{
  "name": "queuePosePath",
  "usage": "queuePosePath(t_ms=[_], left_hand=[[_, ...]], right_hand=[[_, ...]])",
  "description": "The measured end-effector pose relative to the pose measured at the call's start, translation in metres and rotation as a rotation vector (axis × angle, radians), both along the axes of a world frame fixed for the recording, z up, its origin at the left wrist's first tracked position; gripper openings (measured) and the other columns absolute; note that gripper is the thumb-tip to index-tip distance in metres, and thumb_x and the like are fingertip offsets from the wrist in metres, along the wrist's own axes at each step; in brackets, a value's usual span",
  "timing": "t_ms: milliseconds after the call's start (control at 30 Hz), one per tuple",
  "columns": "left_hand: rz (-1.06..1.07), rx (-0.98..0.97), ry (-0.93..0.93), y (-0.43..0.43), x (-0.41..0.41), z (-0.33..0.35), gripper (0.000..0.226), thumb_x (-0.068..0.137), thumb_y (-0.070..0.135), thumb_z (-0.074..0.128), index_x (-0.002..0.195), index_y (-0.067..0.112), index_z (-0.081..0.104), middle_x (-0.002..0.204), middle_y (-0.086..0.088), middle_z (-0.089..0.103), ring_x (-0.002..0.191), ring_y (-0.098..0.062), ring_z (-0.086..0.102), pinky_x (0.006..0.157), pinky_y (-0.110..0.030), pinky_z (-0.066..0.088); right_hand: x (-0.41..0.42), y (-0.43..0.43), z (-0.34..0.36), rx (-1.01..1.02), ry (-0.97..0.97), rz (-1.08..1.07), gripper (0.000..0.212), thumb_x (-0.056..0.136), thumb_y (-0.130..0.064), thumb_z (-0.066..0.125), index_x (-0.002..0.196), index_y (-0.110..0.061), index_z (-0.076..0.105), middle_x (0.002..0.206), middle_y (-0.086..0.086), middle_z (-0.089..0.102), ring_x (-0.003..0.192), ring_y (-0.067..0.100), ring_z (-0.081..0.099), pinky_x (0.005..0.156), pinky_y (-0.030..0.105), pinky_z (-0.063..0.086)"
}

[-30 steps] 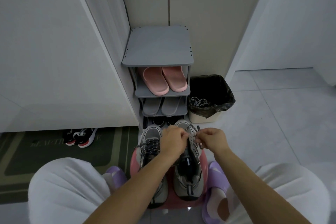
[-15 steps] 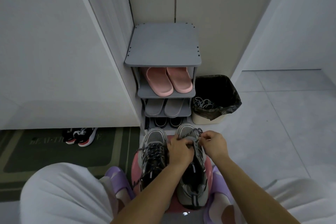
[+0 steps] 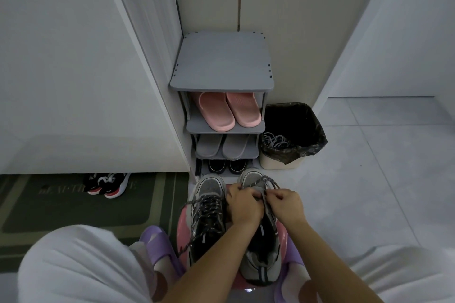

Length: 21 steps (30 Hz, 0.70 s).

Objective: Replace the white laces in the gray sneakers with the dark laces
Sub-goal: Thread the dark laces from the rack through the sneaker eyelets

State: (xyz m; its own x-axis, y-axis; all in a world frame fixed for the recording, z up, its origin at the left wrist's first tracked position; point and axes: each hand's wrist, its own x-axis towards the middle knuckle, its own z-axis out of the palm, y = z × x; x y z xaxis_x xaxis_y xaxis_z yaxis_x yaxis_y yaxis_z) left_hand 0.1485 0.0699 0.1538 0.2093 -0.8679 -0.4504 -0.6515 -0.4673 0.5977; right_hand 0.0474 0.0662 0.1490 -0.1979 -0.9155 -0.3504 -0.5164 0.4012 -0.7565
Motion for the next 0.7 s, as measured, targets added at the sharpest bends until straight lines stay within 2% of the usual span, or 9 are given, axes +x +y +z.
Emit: queuePosePath(t_ms=[100,167,267,300,367,433,467,567,700], left_hand=[[-0.007,-0.001,-0.017,-0.002,-0.001,-0.001,0.016,0.086,0.022,0.058,0.09,0.027,0.073,0.141,-0.005,0.03,0.13,-0.029,0.029,0.102,-0.034,0.035],[-0.047,0.015,-0.045,-0.006,0.001,-0.001,0.016,0.085,0.021,0.058,0.09,0.026,0.073,0.139,-0.005,0.03,0.129,-0.03,0.03,0.101,-0.035,0.037],[-0.13,0.102,-0.082,-0.017,0.007,0.004,0.02,0.086,0.019,0.058,0.1,0.024,0.071,0.132,-0.009,0.031,0.125,-0.032,0.037,0.101,-0.036,0.043],[-0.158,0.134,-0.098,-0.022,0.008,0.006,0.023,0.087,0.019,0.057,0.106,0.022,0.07,0.13,-0.01,0.032,0.122,-0.032,0.041,0.1,-0.036,0.044],[-0.208,0.181,-0.143,-0.027,0.01,0.007,0.029,0.086,0.02,0.056,0.113,0.019,0.067,0.13,-0.012,0.033,0.117,-0.033,0.047,0.099,-0.037,0.046],[-0.244,0.2,-0.177,-0.029,0.01,0.007,0.03,0.086,0.02,0.054,0.114,0.016,0.066,0.13,-0.013,0.033,0.114,-0.033,0.048,0.098,-0.037,0.047],[-0.261,0.204,-0.19,-0.03,0.01,0.007,0.03,0.087,0.02,0.053,0.114,0.015,0.065,0.129,-0.013,0.033,0.114,-0.033,0.047,0.098,-0.037,0.047],[-0.309,0.201,-0.21,-0.032,0.011,0.008,0.032,0.087,0.022,0.054,0.115,0.01,0.063,0.128,-0.013,0.03,0.113,-0.031,0.046,0.099,-0.037,0.046],[-0.371,0.142,-0.253,-0.034,0.012,0.007,0.032,0.088,0.022,0.055,0.115,0.006,0.061,0.128,-0.011,0.031,0.113,-0.027,0.044,0.095,-0.036,0.047]], right_hand=[[-0.002,0.008,0.003,0.033,-0.101,0.083,0.033,0.078,-0.022,0.062,0.081,0.011,0.062,0.071,0.025,0.057,0.064,0.018,0.048,0.06,0.029,0.035],[-0.006,0.011,0.006,0.049,-0.17,0.106,0.041,0.068,-0.027,0.061,0.081,0.012,0.059,0.064,0.017,0.048,0.063,0.016,0.043,0.062,0.028,0.034],[-0.013,0.009,0.009,0.077,-0.228,0.19,0.022,0.072,-0.009,0.068,0.088,0.006,0.065,0.076,0.019,0.06,0.07,0.023,0.055,0.068,0.027,0.043],[-0.013,0.009,0.011,0.095,-0.22,0.265,0.019,0.072,-0.007,0.07,0.087,0.004,0.066,0.076,0.014,0.06,0.071,0.019,0.056,0.066,0.022,0.043],[-0.01,0.009,0.015,0.124,-0.14,0.427,0.027,0.064,-0.02,0.077,0.084,-0.008,0.063,0.083,0.002,0.057,0.075,0.009,0.054,0.06,0.008,0.039],[-0.007,0.012,0.012,0.09,0.052,0.506,0.035,0.056,-0.038,0.07,0.083,-0.02,0.054,0.093,-0.001,0.051,0.084,0.009,0.048,0.06,0.008,0.035],[-0.006,0.015,0.01,0.055,0.112,0.484,0.032,0.059,-0.037,0.065,0.082,-0.019,0.054,0.095,0.0,0.052,0.086,0.011,0.047,0.06,0.011,0.033],[0.001,0.025,0.005,-0.021,0.214,0.297,0.015,0.079,-0.017,0.058,0.088,-0.006,0.064,0.098,0.008,0.061,0.088,0.02,0.054,0.066,0.021,0.032],[0.016,0.028,0.004,0.011,0.296,0.109,0.021,0.088,-0.014,0.051,0.091,-0.01,0.071,0.085,0.01,0.068,0.078,0.026,0.06,0.064,0.026,0.039]])
